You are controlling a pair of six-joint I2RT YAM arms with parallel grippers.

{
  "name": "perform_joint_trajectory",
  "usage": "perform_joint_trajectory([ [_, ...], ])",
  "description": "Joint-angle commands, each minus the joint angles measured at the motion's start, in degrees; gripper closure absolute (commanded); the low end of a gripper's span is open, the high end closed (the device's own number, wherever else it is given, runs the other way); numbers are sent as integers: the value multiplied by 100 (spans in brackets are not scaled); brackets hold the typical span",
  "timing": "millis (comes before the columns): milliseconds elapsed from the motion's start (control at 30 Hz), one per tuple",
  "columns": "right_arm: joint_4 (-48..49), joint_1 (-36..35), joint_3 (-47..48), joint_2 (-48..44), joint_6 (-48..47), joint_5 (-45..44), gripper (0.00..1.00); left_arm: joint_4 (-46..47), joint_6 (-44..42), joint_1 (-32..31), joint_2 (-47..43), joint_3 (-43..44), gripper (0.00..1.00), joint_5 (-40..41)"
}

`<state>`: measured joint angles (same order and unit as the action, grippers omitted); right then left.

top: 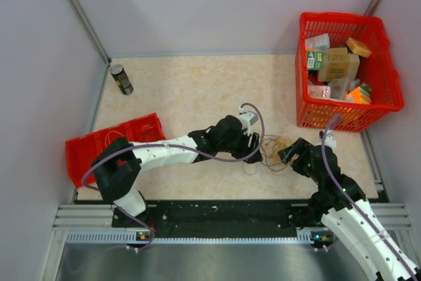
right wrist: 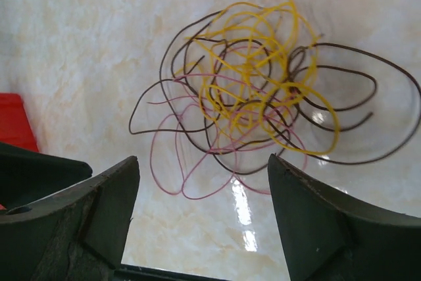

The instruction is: Untangle the cables

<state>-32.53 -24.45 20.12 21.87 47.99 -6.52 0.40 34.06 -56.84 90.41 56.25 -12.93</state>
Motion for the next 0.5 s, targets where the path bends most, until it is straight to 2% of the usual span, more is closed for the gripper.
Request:
perform_joint_trajectory([
  [0, -1070, 54, 124, -551, 606, -832, 24, -301, -443, -292, 686, 824, 38, 360],
  [100, -1431, 45, 212, -657, 984, -1228, 28, -856, -708, -450, 1223, 1536, 41, 511],
  [167, -1658, 45, 325, -640, 1255, -1456, 33, -911, -848, -486, 1513, 1870, 50, 353],
  [200, -1851, 54, 387, -675, 1448, -1596, 36, -832, -1014, -503, 1654, 1977, 58, 187],
  [267, -2046, 54, 458, -815, 1652, -1816, 41, -718, -1322, -565, 1926, 2214, 62, 89],
  [367, -2195, 45, 545, -965, 1872, -2010, 46, -963, -1770, -688, 2357, 2706, 58, 255],
  [467, -2205, 54, 651, -991, 1899, -2063, 46, -964, -2157, -793, 2604, 2961, 53, 221],
])
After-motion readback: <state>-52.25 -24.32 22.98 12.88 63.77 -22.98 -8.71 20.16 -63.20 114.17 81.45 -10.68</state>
